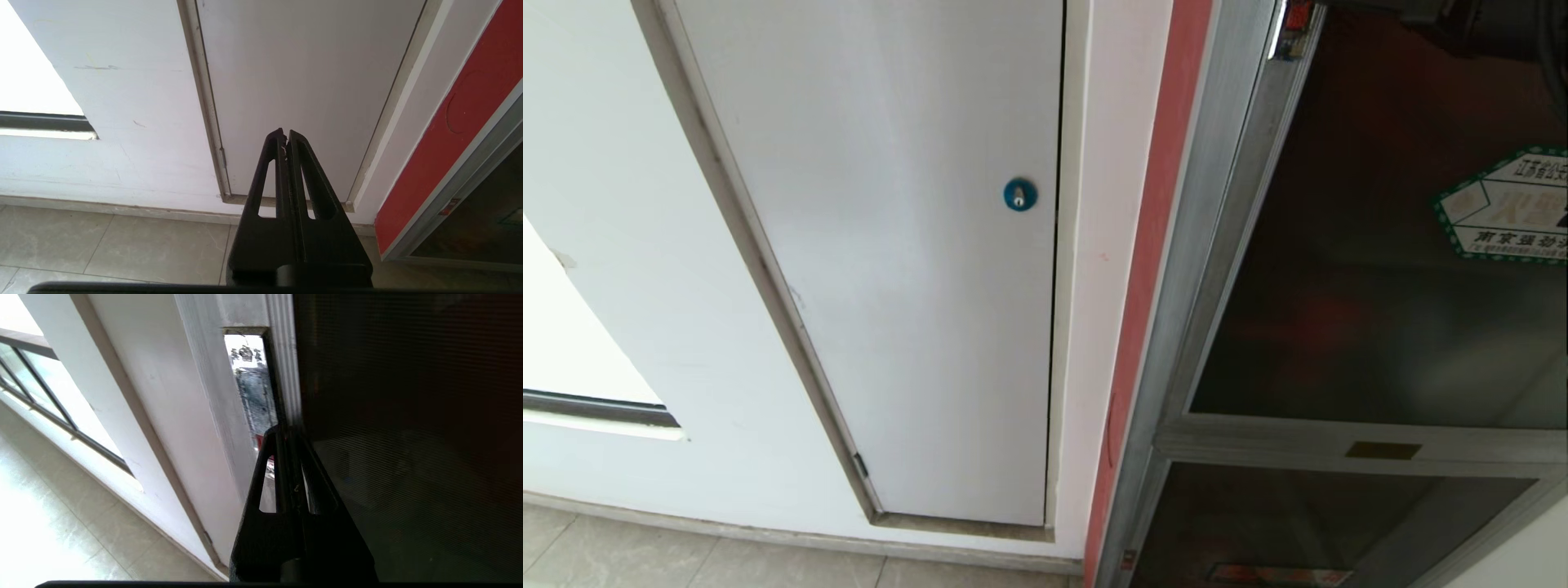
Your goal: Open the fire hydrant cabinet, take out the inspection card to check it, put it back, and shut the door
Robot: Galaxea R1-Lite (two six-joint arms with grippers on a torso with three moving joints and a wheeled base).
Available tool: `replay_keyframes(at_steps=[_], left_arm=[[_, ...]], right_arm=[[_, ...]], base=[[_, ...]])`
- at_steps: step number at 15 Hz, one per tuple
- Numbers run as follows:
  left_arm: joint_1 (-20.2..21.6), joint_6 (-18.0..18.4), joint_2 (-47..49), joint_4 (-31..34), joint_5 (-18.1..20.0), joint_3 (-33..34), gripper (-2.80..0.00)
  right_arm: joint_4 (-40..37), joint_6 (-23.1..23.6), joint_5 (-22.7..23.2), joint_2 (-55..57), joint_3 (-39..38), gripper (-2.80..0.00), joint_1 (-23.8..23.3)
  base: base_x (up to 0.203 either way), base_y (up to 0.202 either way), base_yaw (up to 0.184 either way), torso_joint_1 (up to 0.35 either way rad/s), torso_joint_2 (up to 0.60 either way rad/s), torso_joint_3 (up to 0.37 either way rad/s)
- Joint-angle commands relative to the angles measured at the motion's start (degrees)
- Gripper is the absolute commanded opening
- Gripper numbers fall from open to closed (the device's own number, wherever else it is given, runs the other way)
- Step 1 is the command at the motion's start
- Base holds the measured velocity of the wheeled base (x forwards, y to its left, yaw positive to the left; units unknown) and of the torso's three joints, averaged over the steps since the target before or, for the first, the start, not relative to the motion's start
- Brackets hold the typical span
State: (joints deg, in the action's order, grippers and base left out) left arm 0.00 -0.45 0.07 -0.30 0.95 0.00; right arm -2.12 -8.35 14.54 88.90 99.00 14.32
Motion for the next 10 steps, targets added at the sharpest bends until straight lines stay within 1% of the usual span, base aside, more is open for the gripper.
replay_keyframes(at_steps=[1, 10], left_arm=[[0.0, 0.01, 0.01, -0.05, 0.02, 0.0, -2.8], [0.0, 0.01, 0.01, -0.05, 0.02, 0.0, -2.8]], right_arm=[[-0.04, -0.02, 0.57, -1.94, -0.71, -2.8, 0.36], [0.01, -0.02, 0.66, -11.05, -8.29, -2.8, 1.93]], base=[[0.0, 0.0, 0.0, 0.0, 0.0, 0.0], [0.0, 0.0, 0.0, 0.0, 0.0, 0.0]])
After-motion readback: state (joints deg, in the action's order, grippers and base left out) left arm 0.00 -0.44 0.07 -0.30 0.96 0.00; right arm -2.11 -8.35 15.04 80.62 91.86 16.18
